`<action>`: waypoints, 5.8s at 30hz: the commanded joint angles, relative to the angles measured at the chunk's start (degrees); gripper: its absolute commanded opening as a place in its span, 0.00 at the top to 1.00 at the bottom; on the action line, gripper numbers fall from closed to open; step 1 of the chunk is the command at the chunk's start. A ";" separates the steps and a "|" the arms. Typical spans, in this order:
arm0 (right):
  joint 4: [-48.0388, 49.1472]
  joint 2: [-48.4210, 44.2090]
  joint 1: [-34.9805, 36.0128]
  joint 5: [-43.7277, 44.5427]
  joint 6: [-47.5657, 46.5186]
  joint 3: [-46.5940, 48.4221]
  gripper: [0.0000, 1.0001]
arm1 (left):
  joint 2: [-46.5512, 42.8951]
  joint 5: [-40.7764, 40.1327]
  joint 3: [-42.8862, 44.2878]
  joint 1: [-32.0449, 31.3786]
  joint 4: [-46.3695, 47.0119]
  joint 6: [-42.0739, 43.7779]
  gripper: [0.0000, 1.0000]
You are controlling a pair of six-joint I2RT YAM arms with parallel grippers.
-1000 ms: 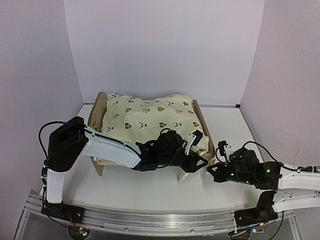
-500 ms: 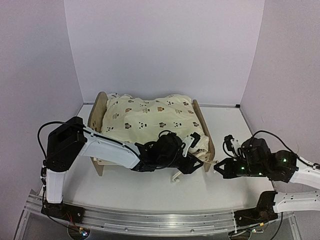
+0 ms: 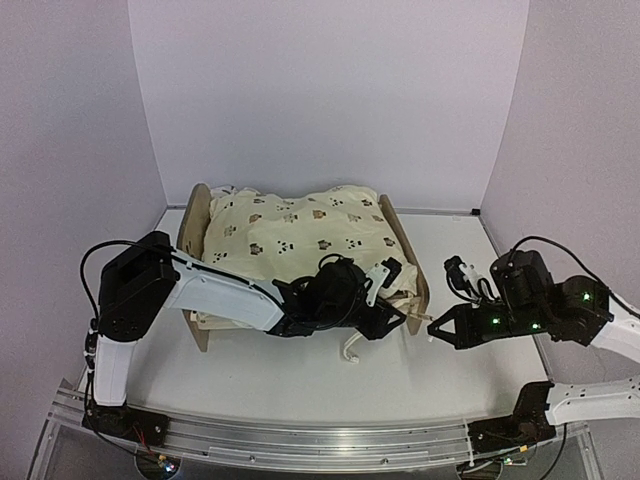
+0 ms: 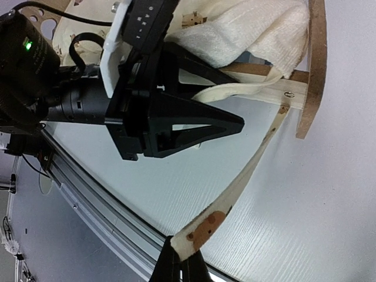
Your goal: Set up the pet bed
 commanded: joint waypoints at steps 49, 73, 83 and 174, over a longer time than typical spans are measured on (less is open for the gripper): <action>23.77 34.65 0.46 -5.73 -3.20 -0.87 1.00 | -5.85 -1.58 -13.73 7.72 2.98 -3.44 0.51; 12.63 27.80 0.50 15.58 -4.69 -0.93 0.33 | -9.06 -1.78 -16.55 6.33 0.89 -4.01 0.51; 17.27 36.34 0.45 23.21 -7.19 -1.57 0.47 | -10.43 -3.29 -16.77 4.77 -0.14 -3.82 0.51; 15.26 30.58 -7.34 25.83 -7.80 3.79 1.00 | 9.05 2.32 7.04 5.59 11.66 0.46 0.57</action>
